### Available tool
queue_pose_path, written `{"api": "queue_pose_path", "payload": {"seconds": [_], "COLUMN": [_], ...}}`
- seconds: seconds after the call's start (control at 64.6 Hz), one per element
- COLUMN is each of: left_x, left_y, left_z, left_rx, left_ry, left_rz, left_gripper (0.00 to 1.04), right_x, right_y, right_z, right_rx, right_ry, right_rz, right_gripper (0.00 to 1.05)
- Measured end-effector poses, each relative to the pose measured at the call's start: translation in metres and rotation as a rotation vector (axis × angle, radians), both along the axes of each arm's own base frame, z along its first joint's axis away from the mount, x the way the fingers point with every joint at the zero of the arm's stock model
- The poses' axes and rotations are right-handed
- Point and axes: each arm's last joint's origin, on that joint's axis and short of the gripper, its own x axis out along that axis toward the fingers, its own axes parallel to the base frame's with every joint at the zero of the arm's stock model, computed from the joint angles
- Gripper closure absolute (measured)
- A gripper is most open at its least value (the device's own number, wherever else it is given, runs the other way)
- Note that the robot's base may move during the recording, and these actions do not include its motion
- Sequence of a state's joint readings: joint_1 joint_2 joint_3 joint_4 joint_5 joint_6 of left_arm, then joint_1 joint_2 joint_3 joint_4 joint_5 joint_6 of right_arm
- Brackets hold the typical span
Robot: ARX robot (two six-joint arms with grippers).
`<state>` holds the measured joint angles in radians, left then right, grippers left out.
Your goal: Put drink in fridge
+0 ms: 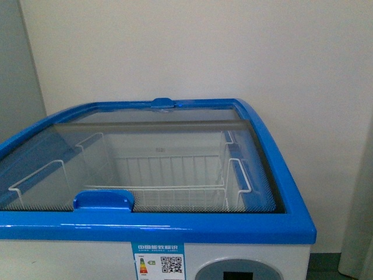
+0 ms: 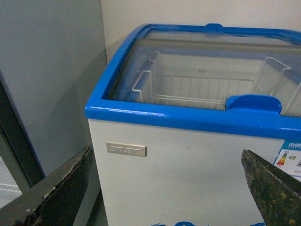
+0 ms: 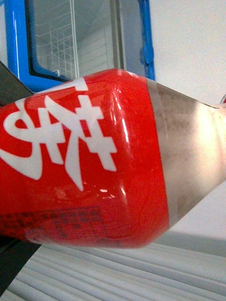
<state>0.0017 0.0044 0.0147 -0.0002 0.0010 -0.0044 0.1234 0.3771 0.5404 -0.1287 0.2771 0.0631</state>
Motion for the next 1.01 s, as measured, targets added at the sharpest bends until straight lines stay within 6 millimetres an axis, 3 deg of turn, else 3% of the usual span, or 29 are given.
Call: {"api": "queue_pose_path", "payload": {"seconds": [0.17, 0.31, 0.434, 0.728, 1.007], "left_x": [0.000, 0.010, 0.028, 0.106, 0.152], "left_y": [0.000, 0.003, 0.002, -0.010, -0.035], "left_z": [0.000, -0.007, 0.001, 0.044, 0.044], "left_rx": [0.000, -0.261, -0.261, 0.150, 0.582], "left_ry": [0.000, 0.275, 0.268, 0.059, -0.001], "left_rz": [0.001, -0.311, -0.420, -0.649, -0.988], "left_gripper": [0.08, 0.08, 0.08, 0.08, 0.08], "right_x": [0.000, 0.000, 0.000, 0.000, 0.000], "right_y": [0.000, 0.000, 0.000, 0.000, 0.000], "right_z": [0.000, 0.000, 0.000, 0.000, 0.000], "right_rx": [0.000, 0.000, 0.000, 0.000, 0.000], "right_ry": [-0.001, -0.001, -0.002, -0.002, -0.002], "right_rz": [0.000, 0.004, 0.002, 0.003, 0.003], "right_gripper": [0.66, 0.66, 0.66, 0.66, 0.66]}}
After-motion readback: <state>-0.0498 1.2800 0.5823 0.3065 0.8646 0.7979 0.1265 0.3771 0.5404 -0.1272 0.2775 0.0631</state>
